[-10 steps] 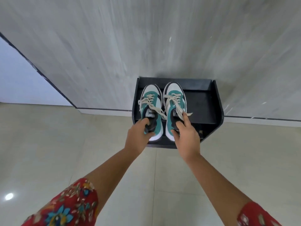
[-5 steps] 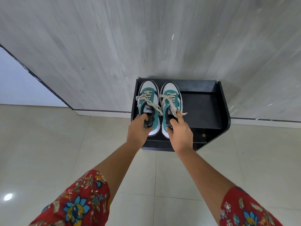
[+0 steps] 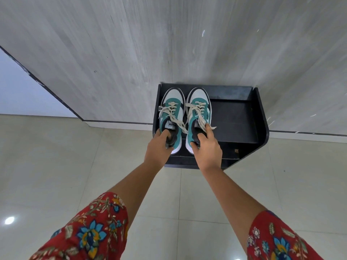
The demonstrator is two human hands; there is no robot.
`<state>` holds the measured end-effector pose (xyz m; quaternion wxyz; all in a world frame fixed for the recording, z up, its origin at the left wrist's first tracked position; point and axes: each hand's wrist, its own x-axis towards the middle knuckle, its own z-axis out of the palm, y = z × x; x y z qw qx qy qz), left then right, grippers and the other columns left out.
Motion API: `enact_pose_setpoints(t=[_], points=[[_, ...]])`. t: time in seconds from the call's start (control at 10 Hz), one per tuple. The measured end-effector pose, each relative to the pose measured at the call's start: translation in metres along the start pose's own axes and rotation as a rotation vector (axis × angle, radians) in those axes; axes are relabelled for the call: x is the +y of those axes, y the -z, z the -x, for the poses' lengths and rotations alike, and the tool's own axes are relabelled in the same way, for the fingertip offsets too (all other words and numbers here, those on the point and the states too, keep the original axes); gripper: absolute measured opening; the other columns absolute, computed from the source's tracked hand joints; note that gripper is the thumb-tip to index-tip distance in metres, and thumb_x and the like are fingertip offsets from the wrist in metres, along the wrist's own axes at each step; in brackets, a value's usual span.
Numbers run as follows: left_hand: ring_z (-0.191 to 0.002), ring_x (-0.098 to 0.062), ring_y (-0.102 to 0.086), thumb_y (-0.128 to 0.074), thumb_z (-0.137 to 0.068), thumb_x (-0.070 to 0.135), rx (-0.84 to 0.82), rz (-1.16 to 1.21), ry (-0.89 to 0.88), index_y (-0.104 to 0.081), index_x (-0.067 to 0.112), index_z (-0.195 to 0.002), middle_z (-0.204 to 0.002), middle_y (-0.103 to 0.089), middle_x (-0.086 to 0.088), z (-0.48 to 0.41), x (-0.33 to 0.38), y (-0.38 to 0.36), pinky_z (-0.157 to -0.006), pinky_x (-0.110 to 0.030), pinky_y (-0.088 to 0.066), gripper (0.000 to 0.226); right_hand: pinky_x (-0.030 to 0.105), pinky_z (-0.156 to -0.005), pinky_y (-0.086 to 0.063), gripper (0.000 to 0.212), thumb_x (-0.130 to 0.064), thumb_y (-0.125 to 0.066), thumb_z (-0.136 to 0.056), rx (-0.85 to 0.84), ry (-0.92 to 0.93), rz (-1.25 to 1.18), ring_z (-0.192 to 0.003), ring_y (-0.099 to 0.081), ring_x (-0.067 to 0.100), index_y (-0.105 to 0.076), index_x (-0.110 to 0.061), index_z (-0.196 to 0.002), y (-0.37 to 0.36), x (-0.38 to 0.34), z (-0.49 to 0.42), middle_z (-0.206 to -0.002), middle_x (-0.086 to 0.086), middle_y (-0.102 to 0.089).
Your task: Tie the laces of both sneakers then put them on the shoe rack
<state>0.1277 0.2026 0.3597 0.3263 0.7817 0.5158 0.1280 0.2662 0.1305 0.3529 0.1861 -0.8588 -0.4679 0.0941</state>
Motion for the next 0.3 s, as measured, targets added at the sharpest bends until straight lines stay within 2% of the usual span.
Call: enact_pose_setpoints(t=[0.1,0.2,0.3], points=[[-0.105,-0.027,-0.062,-0.079,-0.071,0.012,-0.013,0.061,0.020,-0.038,0.019,-0.120,-0.123,-0.058,-0.010,0.003,0.001,0.005,-0.089,-0.035,-0.055,0.065,0.040,-0.079,-0.054,0.033,-0.026,-0.065,-0.085,-0.001,-0.022,-0.027,-0.113,-0.057,0.032,-0.059,-0.011,-0.113,0.004,-0.003,0.004,-0.152,0.006,-0.036],[-0.113,-0.026,-0.057,-0.082,-0.066,0.015,0.029,0.077,0.023,-0.033,0.019,-0.135,-0.130,-0.054,-0.010,0.007,0.008,0.014,-0.093,-0.034,-0.051,0.084,0.038,-0.075,-0.054,0.043,-0.030,-0.065,-0.084,0.022,-0.034,-0.045,-0.111,-0.058,0.028,-0.055,-0.016,-0.122,0.020,-0.009,0.009,-0.144,0.002,-0.047],[-0.113,-0.024,-0.054,-0.073,-0.077,0.021,0.141,0.101,0.036,-0.037,0.023,-0.132,-0.127,-0.056,-0.005,0.021,0.028,0.039,-0.094,-0.035,-0.050,0.066,0.033,-0.071,-0.051,0.035,-0.031,-0.062,-0.085,0.153,-0.021,-0.109,-0.106,-0.059,0.024,-0.059,-0.018,-0.117,0.050,-0.024,0.020,-0.132,-0.002,-0.058]])
